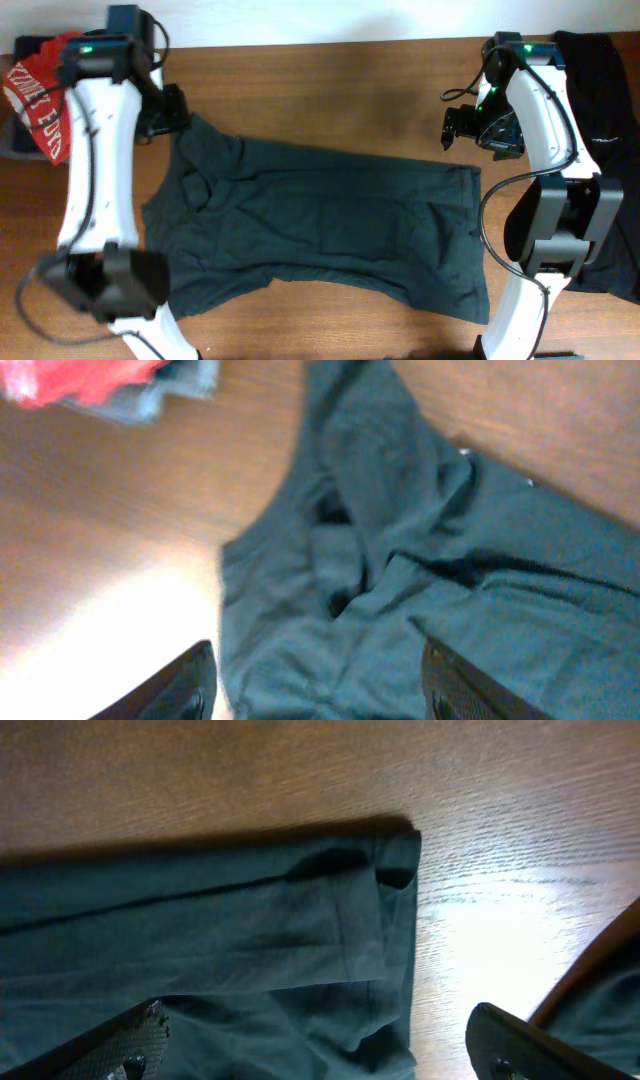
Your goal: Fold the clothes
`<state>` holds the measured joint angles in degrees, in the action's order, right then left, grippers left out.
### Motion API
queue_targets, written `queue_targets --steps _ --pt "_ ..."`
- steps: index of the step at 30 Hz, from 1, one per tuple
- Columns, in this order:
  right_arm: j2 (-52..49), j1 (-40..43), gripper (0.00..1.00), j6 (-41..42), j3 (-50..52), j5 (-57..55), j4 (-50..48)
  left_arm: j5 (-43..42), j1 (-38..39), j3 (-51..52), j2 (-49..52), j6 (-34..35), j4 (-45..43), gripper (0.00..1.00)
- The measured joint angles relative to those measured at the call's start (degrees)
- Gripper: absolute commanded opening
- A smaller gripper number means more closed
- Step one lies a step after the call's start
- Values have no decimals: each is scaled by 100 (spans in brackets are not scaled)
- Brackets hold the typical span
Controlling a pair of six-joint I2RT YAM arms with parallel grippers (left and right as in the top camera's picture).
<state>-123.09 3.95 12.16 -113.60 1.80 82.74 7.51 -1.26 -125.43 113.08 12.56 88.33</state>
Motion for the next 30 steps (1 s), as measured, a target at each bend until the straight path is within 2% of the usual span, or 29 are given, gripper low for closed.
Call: queue_targets --steps 5,10,16,22,28,30 --pt "0 -79 99 122 28 463 -11 374 0 -50 -662 466 807 66" --pt "0 -227 99 155 28 1178 -63 393 0 579 -785 673 597 67" --pt "0 -472 99 179 31 1814 -76 343 -39 2328 -787 960 -422 67" --pt "0 -857 99 203 37 1987 -297 -564 -409 3974 -732 748 -2385 67" --pt "0 -1001 99 223 37 2022 -321 -1060 -850 4695 -732 426 -3427 66" --pt "0 -1001 99 225 37 2022 -352 -1226 -1010 4837 -732 293 -3805 61"
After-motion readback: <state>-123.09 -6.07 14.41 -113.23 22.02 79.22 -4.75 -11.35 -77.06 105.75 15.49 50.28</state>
